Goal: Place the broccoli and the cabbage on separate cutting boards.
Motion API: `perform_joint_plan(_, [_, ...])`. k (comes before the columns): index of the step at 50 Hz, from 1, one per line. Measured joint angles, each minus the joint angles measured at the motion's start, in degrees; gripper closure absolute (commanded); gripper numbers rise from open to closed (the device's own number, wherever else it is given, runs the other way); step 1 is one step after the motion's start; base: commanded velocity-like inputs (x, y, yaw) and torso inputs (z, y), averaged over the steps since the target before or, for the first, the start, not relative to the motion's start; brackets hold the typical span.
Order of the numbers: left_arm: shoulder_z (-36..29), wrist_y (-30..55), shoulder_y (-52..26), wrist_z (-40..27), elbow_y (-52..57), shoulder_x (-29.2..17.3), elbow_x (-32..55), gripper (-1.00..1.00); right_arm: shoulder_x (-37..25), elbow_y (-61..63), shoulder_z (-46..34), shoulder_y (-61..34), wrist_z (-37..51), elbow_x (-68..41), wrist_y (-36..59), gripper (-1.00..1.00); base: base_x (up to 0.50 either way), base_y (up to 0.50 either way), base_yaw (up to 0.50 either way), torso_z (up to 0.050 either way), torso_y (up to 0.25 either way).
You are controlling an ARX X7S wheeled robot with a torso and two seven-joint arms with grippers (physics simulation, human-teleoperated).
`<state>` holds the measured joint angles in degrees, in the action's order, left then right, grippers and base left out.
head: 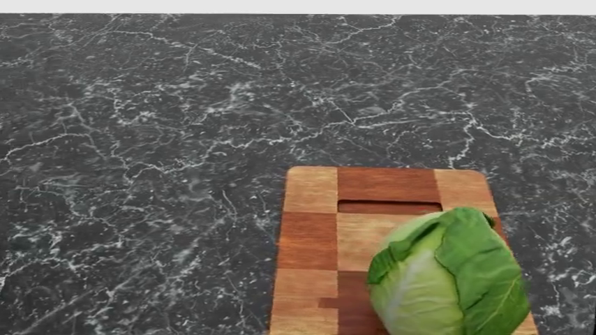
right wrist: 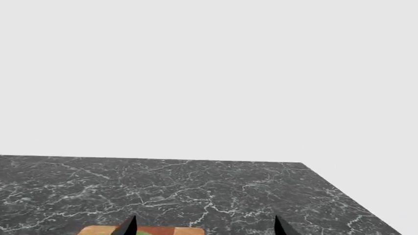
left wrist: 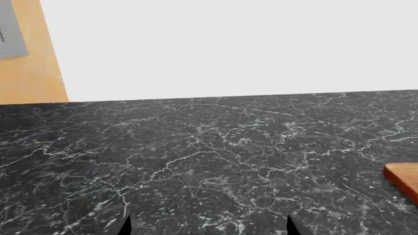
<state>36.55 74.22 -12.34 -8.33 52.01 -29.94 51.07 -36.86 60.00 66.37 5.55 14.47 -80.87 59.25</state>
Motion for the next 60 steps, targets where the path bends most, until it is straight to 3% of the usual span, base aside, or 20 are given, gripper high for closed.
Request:
perform_joint_plan(17, [7.3,3.49,0.11,-1.59,2.86,-1.94,6.23,-1.0,-5.88,0.0,-2.47,5.32,7.17,-3.92,-8.88,-1.0,-0.11,0.5,0.0,0.0,0.0])
perform_joint_plan(40, [22.56,10.12,2.59,-8.61,5.91,-4.68,24.23,-1.0,-6.82,0.0,-7.09,8.55,8.14,-0.62,-14.2,-1.0,-0.11,0.5,0.0,0.0,0.0])
perform_joint_plan(50, [24.71,9.51,3.74,-13.85,4.44,-6.04,33.07,-1.0,-7.52,-0.09,-9.27,8.56,9.17,0.21,-15.99,-1.0,-0.11,0.5,0.0,0.0,0.0])
perform_joint_plan(60, [25.18,8.65,4.91,-15.27,4.01,-6.35,36.33,-1.0,-7.36,-0.03,-11.68,8.57,9.04,1.93,-17.18,-1.0,-0.1,0.48,0.0,0.0,0.0])
